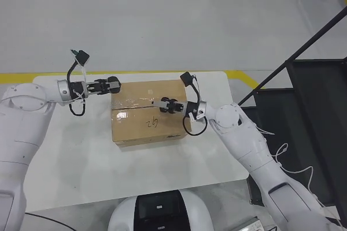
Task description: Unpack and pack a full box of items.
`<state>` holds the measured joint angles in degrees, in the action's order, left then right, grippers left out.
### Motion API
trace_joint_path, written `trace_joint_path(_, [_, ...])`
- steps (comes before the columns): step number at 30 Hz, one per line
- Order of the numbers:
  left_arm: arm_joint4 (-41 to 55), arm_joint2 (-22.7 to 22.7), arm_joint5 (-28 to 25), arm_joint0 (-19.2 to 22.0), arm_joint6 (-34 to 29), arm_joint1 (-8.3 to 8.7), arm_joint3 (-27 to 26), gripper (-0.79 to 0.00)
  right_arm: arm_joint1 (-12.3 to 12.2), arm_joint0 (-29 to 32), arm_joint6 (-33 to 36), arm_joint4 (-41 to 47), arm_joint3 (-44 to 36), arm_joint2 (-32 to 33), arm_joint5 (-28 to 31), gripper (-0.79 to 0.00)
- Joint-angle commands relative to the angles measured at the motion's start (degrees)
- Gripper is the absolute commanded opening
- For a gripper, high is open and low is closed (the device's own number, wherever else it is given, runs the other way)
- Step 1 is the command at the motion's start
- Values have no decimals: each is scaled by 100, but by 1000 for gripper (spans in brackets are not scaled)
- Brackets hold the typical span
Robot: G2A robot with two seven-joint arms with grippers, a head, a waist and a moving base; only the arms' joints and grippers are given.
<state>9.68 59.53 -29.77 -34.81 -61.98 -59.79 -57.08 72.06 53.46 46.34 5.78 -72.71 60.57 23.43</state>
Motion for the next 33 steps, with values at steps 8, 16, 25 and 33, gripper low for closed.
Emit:
trace_joint_path(8, [-206,-19,-44,-227,290,7,-104,0,-21,56,-31,-63,-106,37,-31,0])
trace_joint_path(16, [-20,-129,-349,-69,-149,-33,90,0,-48,108,-24,-113,-164,89,-152,0])
trace_joint_path(25, [258,-245,-721,-74,-509,-66,54,0,-45,92,-19,-76,-133,58,-151,0])
trace_joint_path(33, [-47,-486,-667,-27,-586,-86,-12,0,-52,86,-20,-87,-102,66,-135,0])
